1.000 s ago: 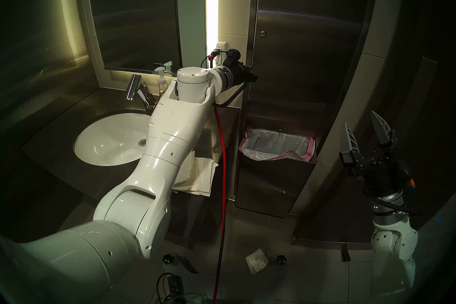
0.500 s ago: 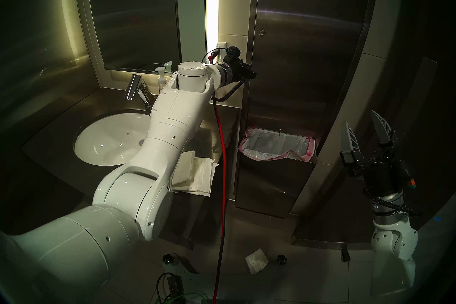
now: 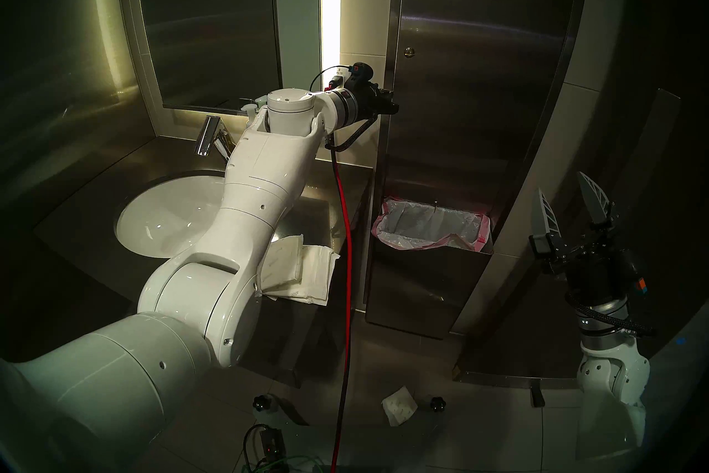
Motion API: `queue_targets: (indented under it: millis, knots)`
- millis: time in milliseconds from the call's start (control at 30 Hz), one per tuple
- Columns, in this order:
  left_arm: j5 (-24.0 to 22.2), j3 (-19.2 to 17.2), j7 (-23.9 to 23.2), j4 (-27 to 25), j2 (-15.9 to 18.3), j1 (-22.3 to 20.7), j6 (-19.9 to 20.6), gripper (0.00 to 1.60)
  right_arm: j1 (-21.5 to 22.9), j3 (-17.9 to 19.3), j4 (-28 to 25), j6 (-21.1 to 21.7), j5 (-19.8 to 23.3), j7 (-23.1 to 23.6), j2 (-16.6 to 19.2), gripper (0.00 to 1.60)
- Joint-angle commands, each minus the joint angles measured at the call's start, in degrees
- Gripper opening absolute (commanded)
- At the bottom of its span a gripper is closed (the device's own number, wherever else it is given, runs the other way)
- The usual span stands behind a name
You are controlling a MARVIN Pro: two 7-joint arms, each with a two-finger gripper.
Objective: Twist key and open towel dispenser
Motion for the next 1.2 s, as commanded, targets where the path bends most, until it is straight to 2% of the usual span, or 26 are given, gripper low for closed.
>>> queue_targets:
  millis: [0,100,133,167,200,233,300,333,367,400,433,467,600,667,700,733,767,833,867,933,1100,1133,1167]
  knots:
    - [-4.9,2.8,-6.1,-6.2,-5.8,0.6,-0.1,0.0,0.1,-0.1,-0.3,-0.1,0.0,0.0,0.0,1.6]
    - [-5.5,2.9,-7.3,-8.2,-5.4,2.0,0.5,0.0,0.1,-0.1,-0.3,-0.1,0.0,0.0,0.0,1.6]
    - [-6.3,4.0,-5.9,-7.1,-4.6,1.8,0.7,0.0,0.1,-0.1,-0.3,-0.1,0.0,0.0,0.0,1.6]
    - [-6.0,3.3,-8.1,-9.5,-5.6,3.4,1.3,0.0,0.1,-0.1,-0.3,0.0,0.0,0.0,0.0,1.6]
    - [-6.9,4.5,-6.6,-8.3,-4.6,3.1,1.3,0.0,0.1,-0.1,-0.2,0.0,0.0,0.0,0.0,1.6]
    - [-6.6,4.0,-8.1,-10.0,-5.7,4.3,1.9,0.0,0.2,-0.1,-0.2,0.0,0.1,0.0,0.0,1.6]
    - [-8.1,4.8,-7.2,-9.8,-4.5,4.9,2.7,0.0,0.2,-0.1,-0.2,0.0,0.1,0.0,0.0,1.6]
    - [-8.0,3.9,-8.9,-11.7,-6.1,6.4,3.3,0.0,0.2,0.0,-0.2,0.0,0.1,0.0,0.0,1.6]
    - [-9.2,5.3,-6.9,-10.5,-3.8,5.9,3.4,0.0,0.2,0.0,-0.2,0.0,0.1,0.0,0.0,1.6]
    - [-9.1,4.5,-8.5,-12.5,-5.1,7.3,4.1,0.0,0.2,0.0,-0.2,0.0,0.1,0.0,0.0,1.6]
    - [-10.1,4.9,-7.6,-12.1,-4.1,7.5,4.5,0.0,0.2,0.0,-0.2,0.0,0.1,0.0,0.0,1.6]
    - [-11.0,3.9,-8.9,-13.3,-5.0,8.3,5.2,0.0,0.2,0.0,-0.1,0.0,0.1,0.1,0.0,1.6]
    - [-13.6,3.8,-8.4,-15.5,-3.7,8.5,6.6,0.0,0.2,0.0,-0.1,-0.1,0.1,0.1,0.0,1.6]
    - [-14.9,2.7,-10.4,-18.5,-5.2,9.6,7.8,0.0,0.2,0.0,-0.1,-0.1,0.1,0.1,0.0,1.6]
    - [-16.5,3.4,-9.5,-16.9,-3.5,8.7,8.0,0.0,0.2,0.0,-0.1,-0.1,0.1,0.1,0.0,1.6]
    - [-17.1,2.4,-12.1,-19.4,-5.2,9.9,8.9,0.0,0.2,0.0,-0.1,-0.1,0.2,0.1,0.0,1.6]
    - [-18.2,2.6,-11.9,-19.1,-4.8,9.5,9.2,0.0,0.2,0.0,-0.1,-0.1,0.2,0.1,0.0,1.6]
    - [-20.1,2.5,-14.6,-22.4,-5.3,10.6,10.6,0.0,0.2,0.0,-0.1,-0.1,0.2,0.1,0.0,1.6]
    - [-21.3,2.6,-14.4,-21.1,-5.7,10.1,10.9,0.0,0.2,0.0,-0.1,-0.1,0.2,0.1,0.0,1.6]
    - [-23.0,2.4,-17.2,-23.6,-5.5,10.7,12.1,0.0,0.3,0.0,-0.1,-0.1,0.2,0.1,0.0,1.6]
    - [-25.6,0.8,-18.8,-27.5,-4.5,11.7,14.5,0.0,0.3,-0.1,-0.2,-0.1,0.2,0.1,0.0,1.6]
    - [-26.0,0.3,-18.9,-28.6,-4.0,12.2,15.5,0.26,0.3,-0.1,-0.2,-0.1,0.2,0.1,0.0,1.6]
    - [-26.3,-0.5,-18.4,-31.0,-3.5,13.5,16.5,0.6,0.3,-0.1,-0.2,-0.1,0.2,0.1,0.0,1.6]
